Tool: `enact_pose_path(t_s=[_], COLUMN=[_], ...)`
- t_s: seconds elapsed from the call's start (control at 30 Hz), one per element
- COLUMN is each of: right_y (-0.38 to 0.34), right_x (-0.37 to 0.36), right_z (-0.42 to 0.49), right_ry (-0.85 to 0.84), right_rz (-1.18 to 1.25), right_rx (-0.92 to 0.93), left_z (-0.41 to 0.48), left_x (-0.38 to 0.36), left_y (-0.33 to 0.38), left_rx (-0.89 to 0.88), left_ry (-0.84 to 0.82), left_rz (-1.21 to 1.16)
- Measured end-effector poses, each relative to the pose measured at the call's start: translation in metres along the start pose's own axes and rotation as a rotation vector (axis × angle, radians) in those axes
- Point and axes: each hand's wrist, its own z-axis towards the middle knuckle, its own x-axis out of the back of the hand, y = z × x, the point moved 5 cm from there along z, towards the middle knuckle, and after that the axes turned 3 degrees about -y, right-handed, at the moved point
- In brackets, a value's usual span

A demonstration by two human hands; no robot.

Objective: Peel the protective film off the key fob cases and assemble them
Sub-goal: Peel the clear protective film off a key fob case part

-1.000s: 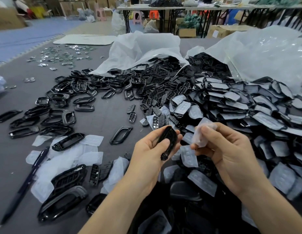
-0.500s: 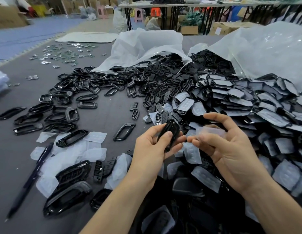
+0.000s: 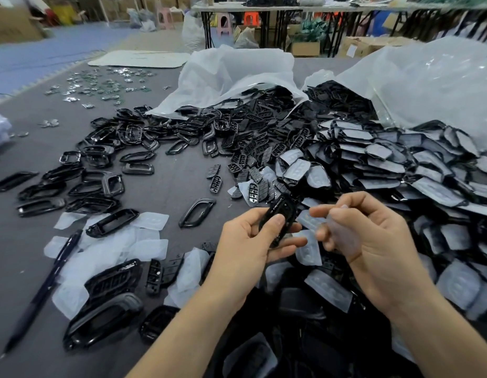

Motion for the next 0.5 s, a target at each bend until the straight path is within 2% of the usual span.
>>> enact_pose_path(t_s=[0.17, 0.27, 0.37, 0.43, 0.5], right_y=[0.0, 0.008, 0.011, 0.009, 0.006], right_x=[-0.008, -0.018, -0.017, -0.014, -0.012], right_z=[-0.004, -0.005, -0.004, -0.004, -0.003], right_ry=[-0.058, -0.165, -0.186, -0.205, -0.208], right_rz=[-0.296, -0.208, -0.084, 0.021, 0.023], right_rx=[0.079, -0.066, -0.197, -0.224, -0.211], left_z=[-0.001, -0.001, -0.001, -0.002, -0.002], left_x=[-0.002, -0.003, -0.004, -0.005, -0.005], left_y=[0.001, 0.0, 0.0, 0.0, 0.0], left_rx=[-0.013, -0.011, -0.006, -0.006, -0.007], left_ry=[-0.024, -0.034, -0.045, -0.048, -0.05], left_rz=[0.011, 0.012, 0.031, 0.032, 0.032])
